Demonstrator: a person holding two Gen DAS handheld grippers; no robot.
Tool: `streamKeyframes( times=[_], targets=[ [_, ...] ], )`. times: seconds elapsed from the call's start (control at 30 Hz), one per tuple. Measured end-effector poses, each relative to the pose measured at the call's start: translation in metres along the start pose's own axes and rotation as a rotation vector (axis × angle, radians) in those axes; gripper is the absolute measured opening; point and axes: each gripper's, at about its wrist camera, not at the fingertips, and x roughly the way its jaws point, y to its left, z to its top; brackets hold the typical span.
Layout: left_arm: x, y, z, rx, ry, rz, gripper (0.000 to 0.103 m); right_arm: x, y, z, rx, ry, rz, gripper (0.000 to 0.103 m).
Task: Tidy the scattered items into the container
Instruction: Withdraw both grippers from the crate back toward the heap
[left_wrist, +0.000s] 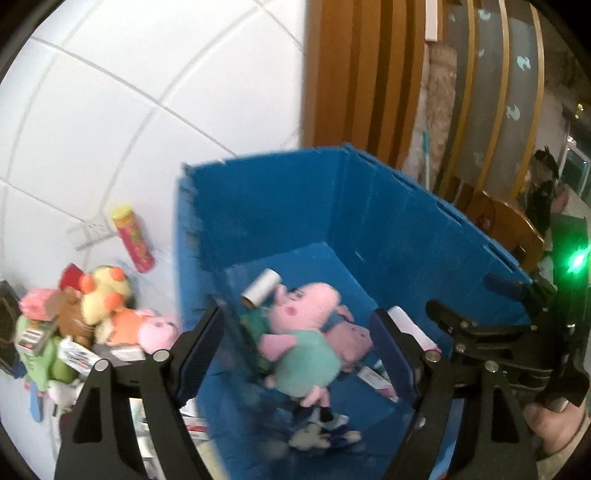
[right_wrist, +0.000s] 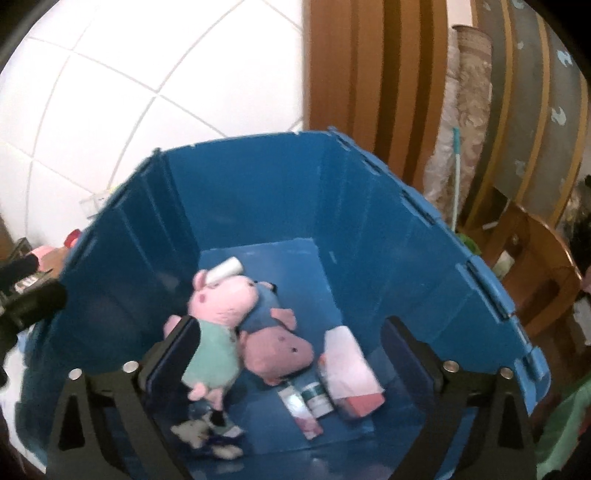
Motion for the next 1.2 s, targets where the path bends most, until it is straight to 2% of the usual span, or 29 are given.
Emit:
streamKeyframes(
  times=[0.13, 0.2, 0.23, 0.27, 0.47, 0.63, 0.8, 0.93, 1.03, 1.1, 1.17, 1.2],
  targets=[
    [-0.029, 0.043, -0.015, -0.043, -0.04, 0.06, 0.081, -0.026, 0.031, 0.003, -0.004, -0.071, 0.045, 0.103],
    [-0.042, 0.069, -0.027, -0.058, -0.048, 0.113, 0.09, -0.039, 0.053, 0.004, -0.02, -0.099, 0.083, 0.103],
    [-0.047, 0.081, -0.034, -0.063, -0.052, 0.143, 0.098, -0.045, 0.064, 0.004, -0.028, -0.113, 0.102, 0.103],
    [-0.052, 0.093, -0.041, -0.068, -0.057, 0.173, 0.1, -0.05, 0.077, 0.003, -0.038, -0.124, 0.126, 0.103],
    [-0.074, 0.167, -0.09, -0.079, -0.019, 0.308, 0.1, -0.059, 0.159, -0.009, -0.094, -0.138, 0.262, 0.103],
    [-0.092, 0.229, -0.137, -0.11, 0.035, 0.372, 0.1, -0.066, 0.231, -0.025, -0.146, -0.132, 0.337, 0.103],
    [-0.097, 0.282, -0.191, -0.148, 0.109, 0.392, 0.1, -0.059, 0.294, -0.057, -0.191, -0.072, 0.375, 0.103],
    [-0.092, 0.313, -0.241, -0.183, 0.181, 0.379, 0.099, -0.037, 0.331, -0.098, -0.2, 0.025, 0.388, 0.103],
    [-0.082, 0.333, -0.282, -0.206, 0.254, 0.363, 0.09, -0.016, 0.353, -0.134, -0.203, 0.107, 0.374, 0.103],
    [-0.077, 0.342, -0.307, -0.231, 0.3, 0.352, 0.087, 0.0, 0.368, -0.162, -0.208, 0.171, 0.365, 0.097],
    [-0.073, 0.346, -0.328, -0.249, 0.341, 0.349, 0.085, 0.016, 0.378, -0.189, -0.208, 0.237, 0.366, 0.074],
    [-0.071, 0.347, -0.339, -0.258, 0.362, 0.346, 0.085, 0.02, 0.38, -0.199, -0.207, 0.262, 0.368, 0.069]
  ],
)
